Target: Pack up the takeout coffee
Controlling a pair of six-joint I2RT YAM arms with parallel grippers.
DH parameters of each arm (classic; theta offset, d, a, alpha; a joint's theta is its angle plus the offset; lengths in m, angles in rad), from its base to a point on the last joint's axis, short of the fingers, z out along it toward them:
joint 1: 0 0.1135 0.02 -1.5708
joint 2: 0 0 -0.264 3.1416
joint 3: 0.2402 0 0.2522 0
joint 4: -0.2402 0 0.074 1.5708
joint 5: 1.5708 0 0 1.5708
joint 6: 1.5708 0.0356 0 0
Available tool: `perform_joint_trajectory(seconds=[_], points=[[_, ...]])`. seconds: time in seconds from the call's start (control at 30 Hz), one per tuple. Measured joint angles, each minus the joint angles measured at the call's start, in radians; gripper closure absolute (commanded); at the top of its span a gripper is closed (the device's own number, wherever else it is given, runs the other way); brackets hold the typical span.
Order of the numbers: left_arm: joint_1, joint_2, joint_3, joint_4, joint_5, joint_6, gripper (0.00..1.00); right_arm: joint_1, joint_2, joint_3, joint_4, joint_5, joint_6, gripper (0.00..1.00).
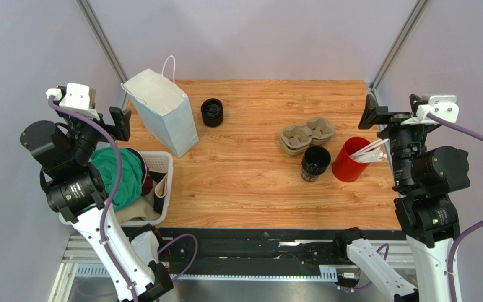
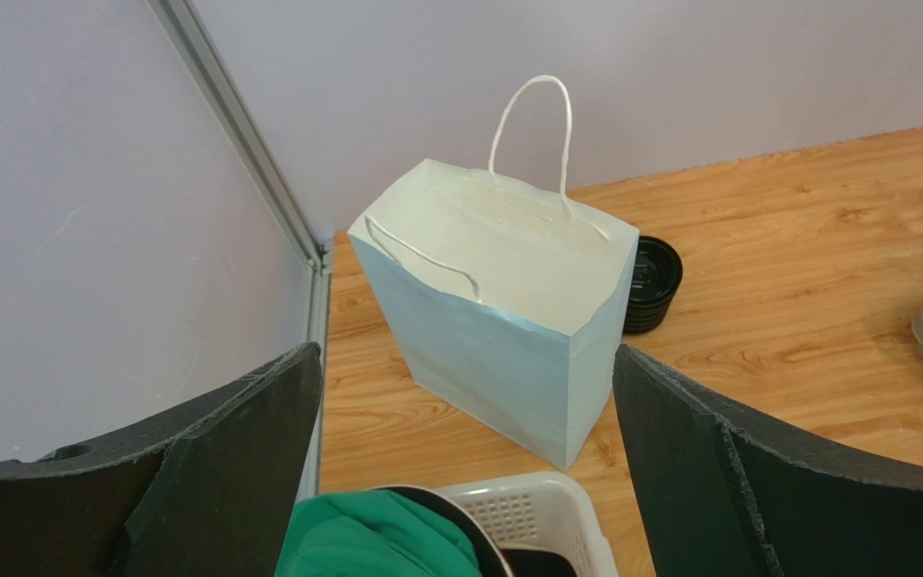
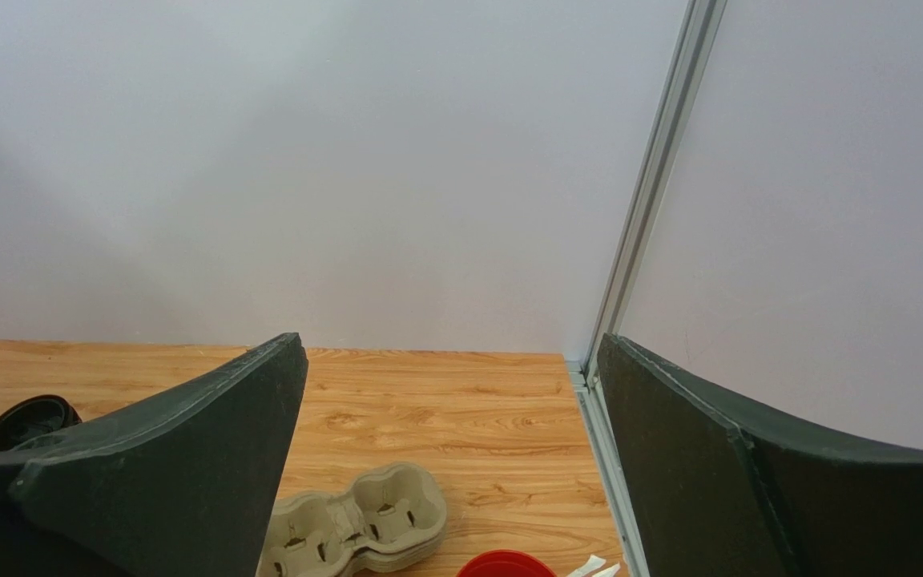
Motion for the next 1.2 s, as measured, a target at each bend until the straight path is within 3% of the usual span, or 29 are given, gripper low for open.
perform_joint_trajectory(seconds=[0.67, 0.93, 1.2], points=[[-0.026, -0.012, -0.054, 0.045, 0.133, 0.032, 0.01, 0.004, 0.042, -0.045, 0.005, -0.015, -0.085, 0.01], [-0.314, 0.129, -0.048, 0.041, -0.025, 0.137, 0.01, 0.004, 0.067, -0.1, -0.016, -0.162, -0.127, 0.01], [-0.534, 0.387, 0.089, 0.006, -0.201, 0.202, 0.01, 0.004, 0.002, -0.214, -0.096, -0.283, -0.186, 0.01]])
